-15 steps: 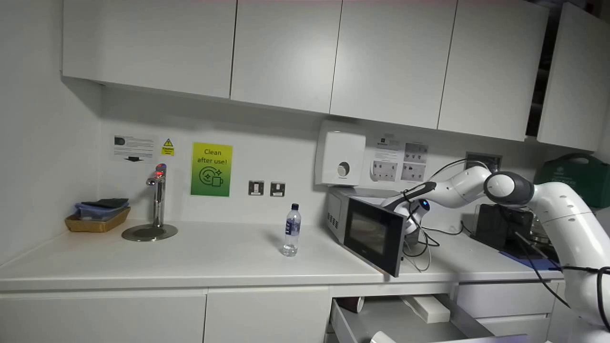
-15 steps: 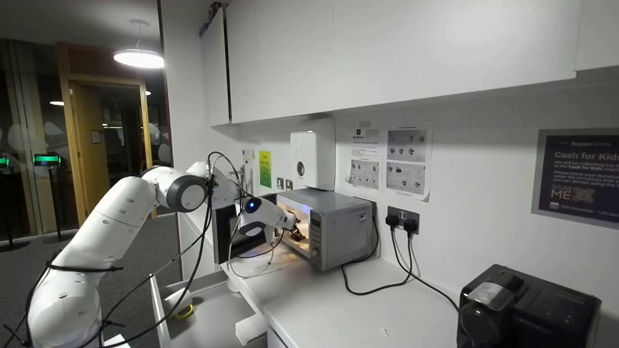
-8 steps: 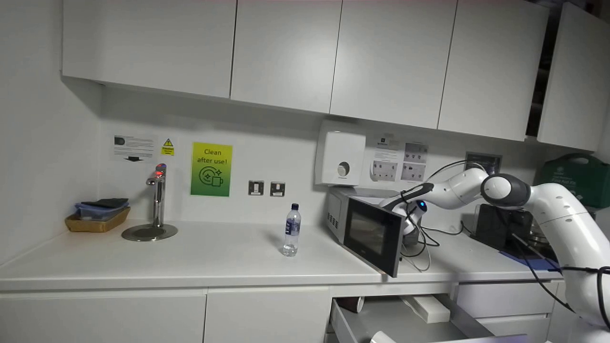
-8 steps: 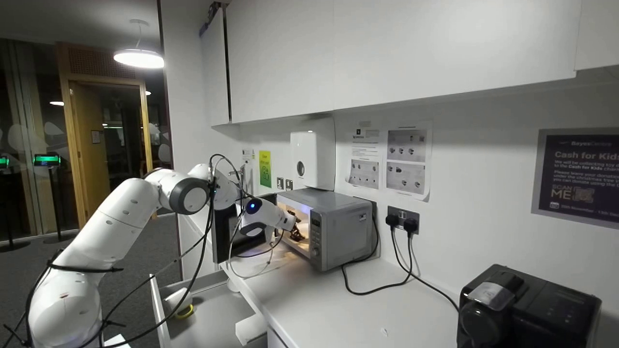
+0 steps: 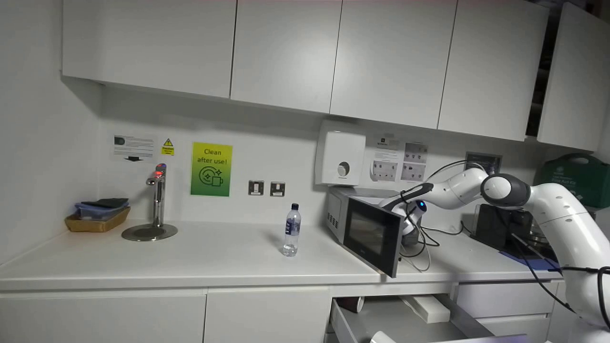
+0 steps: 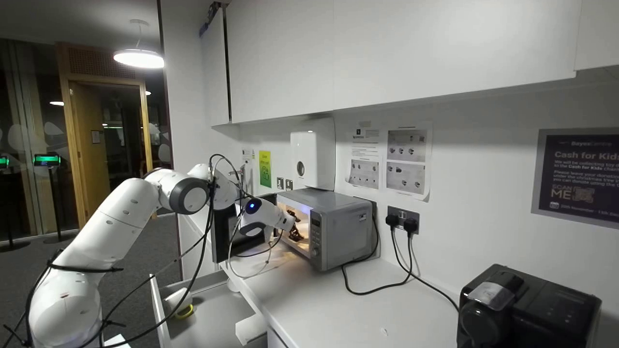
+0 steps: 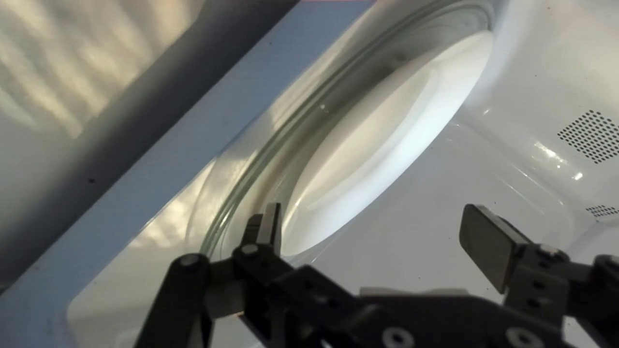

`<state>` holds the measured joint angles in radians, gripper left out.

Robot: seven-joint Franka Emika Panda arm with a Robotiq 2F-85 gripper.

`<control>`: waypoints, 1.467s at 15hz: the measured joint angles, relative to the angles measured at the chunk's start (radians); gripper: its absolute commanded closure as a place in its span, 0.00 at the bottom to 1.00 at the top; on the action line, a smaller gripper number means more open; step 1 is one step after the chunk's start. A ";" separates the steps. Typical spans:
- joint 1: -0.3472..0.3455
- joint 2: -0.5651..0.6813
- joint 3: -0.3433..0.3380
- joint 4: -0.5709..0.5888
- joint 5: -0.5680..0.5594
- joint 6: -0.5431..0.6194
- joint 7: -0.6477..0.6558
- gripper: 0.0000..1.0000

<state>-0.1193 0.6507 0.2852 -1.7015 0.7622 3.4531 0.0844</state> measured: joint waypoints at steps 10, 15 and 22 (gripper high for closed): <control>0.001 0.003 -0.006 -0.001 0.001 0.000 0.048 0.00; 0.003 0.006 -0.006 -0.002 0.001 0.000 0.064 0.00; 0.004 0.006 -0.011 -0.001 0.003 0.000 0.081 0.00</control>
<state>-0.1151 0.6565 0.2743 -1.7027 0.7656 3.4531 0.1659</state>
